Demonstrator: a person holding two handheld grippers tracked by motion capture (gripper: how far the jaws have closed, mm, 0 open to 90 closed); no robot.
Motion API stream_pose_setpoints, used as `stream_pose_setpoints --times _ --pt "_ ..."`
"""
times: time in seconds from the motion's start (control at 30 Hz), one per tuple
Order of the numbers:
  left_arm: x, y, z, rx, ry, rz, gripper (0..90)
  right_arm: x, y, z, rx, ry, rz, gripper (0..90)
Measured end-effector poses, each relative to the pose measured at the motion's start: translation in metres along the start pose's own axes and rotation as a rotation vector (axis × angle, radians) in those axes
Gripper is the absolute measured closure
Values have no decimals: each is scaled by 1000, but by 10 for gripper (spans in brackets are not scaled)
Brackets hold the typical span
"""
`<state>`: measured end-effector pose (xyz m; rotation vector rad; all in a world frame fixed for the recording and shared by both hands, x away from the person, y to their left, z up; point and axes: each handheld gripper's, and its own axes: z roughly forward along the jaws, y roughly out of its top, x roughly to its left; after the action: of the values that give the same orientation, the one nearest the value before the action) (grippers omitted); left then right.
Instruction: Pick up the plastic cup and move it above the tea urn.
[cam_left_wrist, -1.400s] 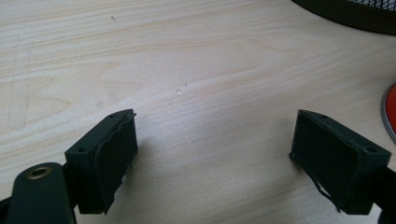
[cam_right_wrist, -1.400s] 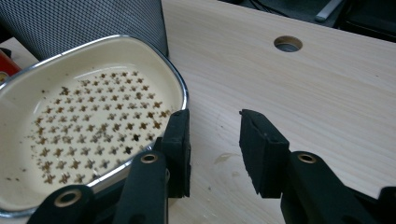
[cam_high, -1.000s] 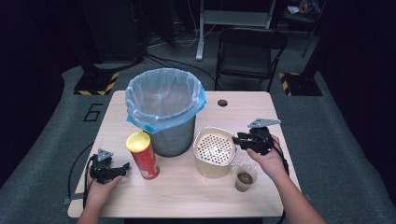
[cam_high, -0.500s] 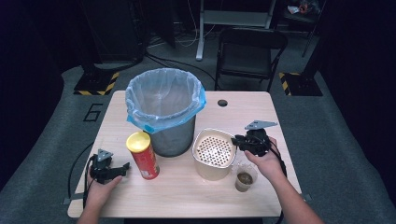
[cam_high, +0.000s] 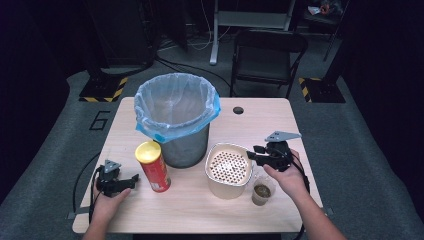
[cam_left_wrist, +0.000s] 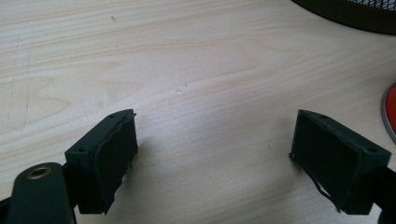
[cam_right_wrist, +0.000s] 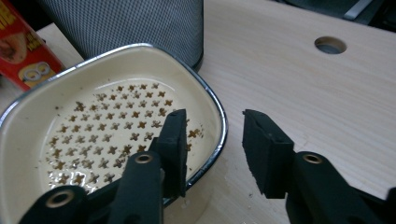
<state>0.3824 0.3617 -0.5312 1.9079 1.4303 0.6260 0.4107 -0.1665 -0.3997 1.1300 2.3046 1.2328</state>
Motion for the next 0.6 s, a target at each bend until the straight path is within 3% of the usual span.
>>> stream_pose_setpoints --times 0.03,0.13,0.3,0.43,0.53,0.6 --pt "0 0 0 0 0 0 141 0 -1 -9 -23 -15 2 524" --pt "0 0 0 -1 -2 -4 141 0 -5 -18 -39 -34 9 454" --pt "0 0 0 -1 -2 -4 141 8 -33 -38 -56 -76 11 307" --pt "0 0 0 -1 -2 -3 141 14 -49 -41 -41 -70 32 264" --pt "0 0 0 -1 -2 -5 141 24 -67 -40 -20 -64 25 207" --pt "0 0 0 -1 -2 -4 141 25 -69 -39 -17 -66 20 194"
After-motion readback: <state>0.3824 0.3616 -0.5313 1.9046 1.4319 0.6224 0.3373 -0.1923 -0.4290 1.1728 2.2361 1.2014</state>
